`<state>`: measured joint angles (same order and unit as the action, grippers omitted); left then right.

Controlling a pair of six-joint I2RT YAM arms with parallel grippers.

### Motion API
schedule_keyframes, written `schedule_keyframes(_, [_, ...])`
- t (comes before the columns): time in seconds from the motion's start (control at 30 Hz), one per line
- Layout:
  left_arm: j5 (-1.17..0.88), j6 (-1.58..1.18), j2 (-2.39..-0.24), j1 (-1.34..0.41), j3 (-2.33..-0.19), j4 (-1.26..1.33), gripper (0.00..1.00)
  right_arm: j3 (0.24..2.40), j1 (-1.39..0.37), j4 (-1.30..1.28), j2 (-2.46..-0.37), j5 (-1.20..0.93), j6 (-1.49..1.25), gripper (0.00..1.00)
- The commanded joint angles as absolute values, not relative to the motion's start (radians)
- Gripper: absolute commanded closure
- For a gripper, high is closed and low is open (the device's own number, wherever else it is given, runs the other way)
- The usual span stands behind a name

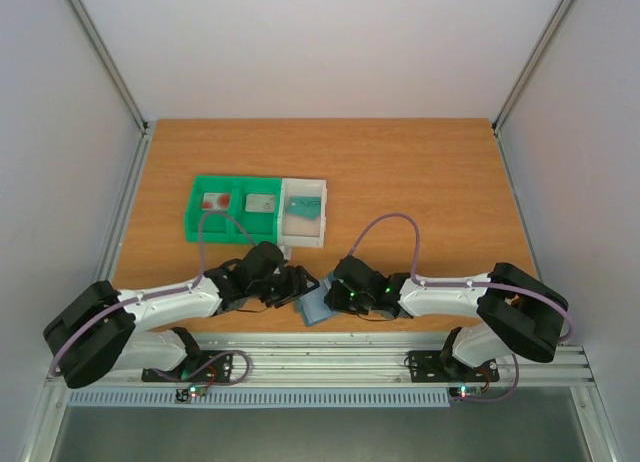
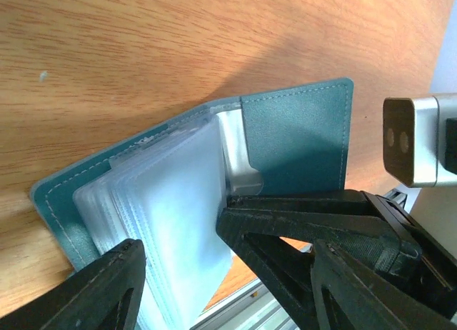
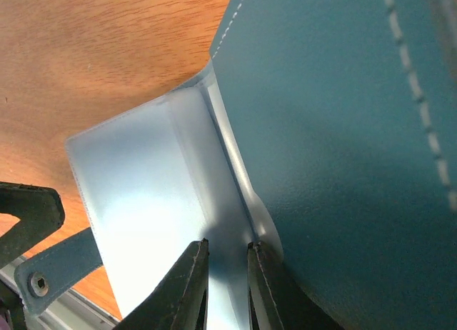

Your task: Take the credit cards out of the card holder

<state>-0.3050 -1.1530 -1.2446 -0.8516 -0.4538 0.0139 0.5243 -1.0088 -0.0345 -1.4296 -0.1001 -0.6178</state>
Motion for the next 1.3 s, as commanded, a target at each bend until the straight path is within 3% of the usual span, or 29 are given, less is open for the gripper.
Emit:
schedule_keyframes(0.0, [-0.271,-1.180,-1.229,-0.847,-0.434,0.012,0.36,0.496,-1.010,-0.088,-1.466,-0.102,-0.629,0.81])
schedule_keyframes(0.8, [-0.246,-1.211,-1.312,-0.856,-0.442,0.052,0.35,0.485,-1.012,-0.060,-1.467,-0.107,-0.632,0.81])
schedule_keyframes(1.27, [-0.294,-1.207,-1.455,-0.885,-0.553,0.146,0.36,0.442,-1.026,0.011,-1.438,-0.105,-0.649,0.77])
